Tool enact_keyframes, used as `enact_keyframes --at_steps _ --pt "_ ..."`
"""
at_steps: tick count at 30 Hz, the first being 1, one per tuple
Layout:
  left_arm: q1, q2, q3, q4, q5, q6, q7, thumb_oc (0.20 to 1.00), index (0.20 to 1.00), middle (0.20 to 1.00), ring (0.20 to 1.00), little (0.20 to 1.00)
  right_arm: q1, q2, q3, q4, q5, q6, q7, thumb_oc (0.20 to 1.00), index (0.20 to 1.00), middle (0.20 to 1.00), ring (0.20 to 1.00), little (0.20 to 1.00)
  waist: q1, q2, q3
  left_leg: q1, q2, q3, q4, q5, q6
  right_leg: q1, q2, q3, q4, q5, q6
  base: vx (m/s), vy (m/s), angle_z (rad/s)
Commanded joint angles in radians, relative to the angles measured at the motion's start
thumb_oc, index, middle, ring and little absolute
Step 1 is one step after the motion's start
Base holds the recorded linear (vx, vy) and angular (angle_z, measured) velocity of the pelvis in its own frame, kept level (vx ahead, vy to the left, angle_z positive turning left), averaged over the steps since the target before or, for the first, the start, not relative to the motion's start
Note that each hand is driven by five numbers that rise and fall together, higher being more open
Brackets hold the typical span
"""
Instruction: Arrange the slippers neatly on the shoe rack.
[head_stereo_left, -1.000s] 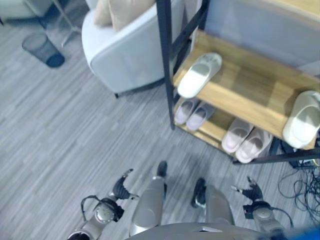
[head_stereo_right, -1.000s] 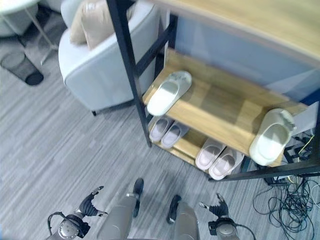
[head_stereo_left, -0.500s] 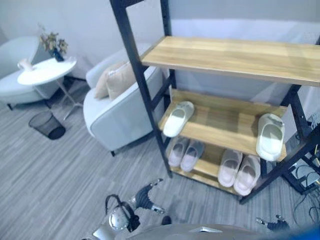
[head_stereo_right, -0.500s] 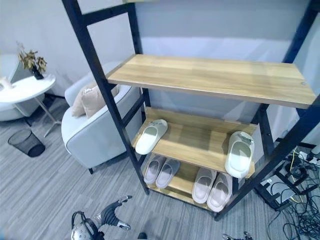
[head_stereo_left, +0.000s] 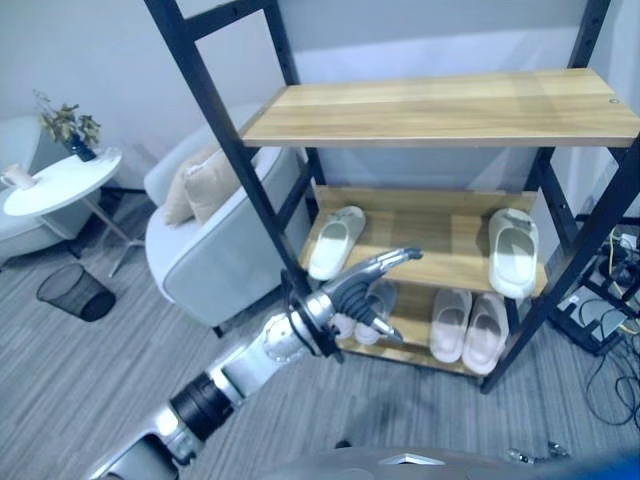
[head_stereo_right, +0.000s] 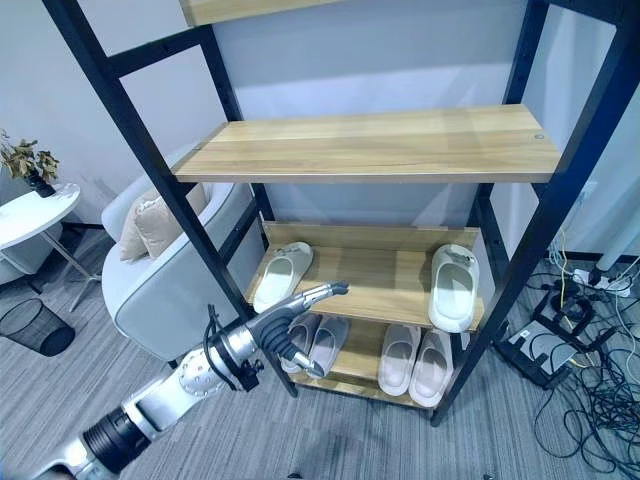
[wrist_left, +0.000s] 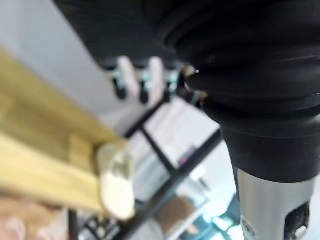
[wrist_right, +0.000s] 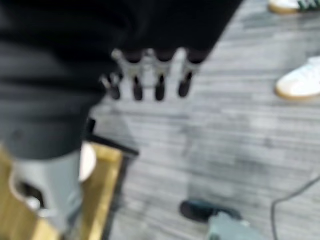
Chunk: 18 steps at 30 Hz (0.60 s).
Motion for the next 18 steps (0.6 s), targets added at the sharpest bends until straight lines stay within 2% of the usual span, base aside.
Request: enact_keyframes --at_steps 1,3,8,10,18 --pt "-0.088 0.016 0.016 0.06 0.152 -0.046 0.089 1.0 1.0 1.0 1.0 1.0 -0.04 0.013 0.06 -0.041 -0.007 -0.017 0.01 1.0 1.0 1.0 1.0 1.0 -0.017 -0.078 0.028 0.011 -0.06 -0.059 0.011 -0.083 0.003 -0.003 -0.08 -0.015 0.057 -0.046 0.065 0.05 0.015 -0.06" --pt "-0.205 -0.016 -0.025 0.205 0.29 -0.035 0.181 1.0 1.0 1.0 1.0 1.0 -0.043 0.0 0.094 -0.072 -0.039 -0.021 0.002 1.0 1.0 1.0 1.0 1.0 -0.038 -0.071 0.035 0.016 -0.062 -0.035 0.011 -0.096 0.009 -0.004 -0.086 0.011 0.036 -0.033 0.071 0.07 0.022 -0.16" --pt "-0.23 -0.066 -0.035 0.348 0.329 -0.013 0.243 1.0 1.0 1.0 1.0 1.0 -0.034 -0.007 0.097 -0.08 -0.043 -0.022 -0.001 1.0 1.0 1.0 1.0 1.0 -0.047 -0.065 0.041 0.022 -0.064 -0.016 0.011 -0.102 0.012 -0.006 -0.09 0.031 0.026 -0.027 0.074 0.03 0.021 -0.28" --pt "-0.241 -0.118 -0.052 0.502 0.348 0.014 0.286 1.0 1.0 1.0 1.0 1.0 -0.043 -0.026 0.08 -0.039 -0.039 -0.017 -0.012 1.0 1.0 1.0 1.0 1.0 -0.059 -0.059 0.048 0.022 -0.066 -0.004 0.011 -0.105 0.016 -0.017 -0.091 0.048 0.028 -0.022 0.077 0.04 0.028 -0.21" --pt "-0.312 -0.134 -0.063 0.66 0.387 0.054 0.345 1.0 1.0 1.0 1.0 1.0 -0.039 -0.054 0.066 -0.024 -0.038 -0.02 -0.026 1.0 1.0 1.0 1.0 1.0 -0.07 -0.045 0.059 0.005 -0.074 0.014 0.011 -0.107 0.021 -0.045 -0.1 0.066 0.028 -0.012 0.083 0.02 0.025 -0.09"
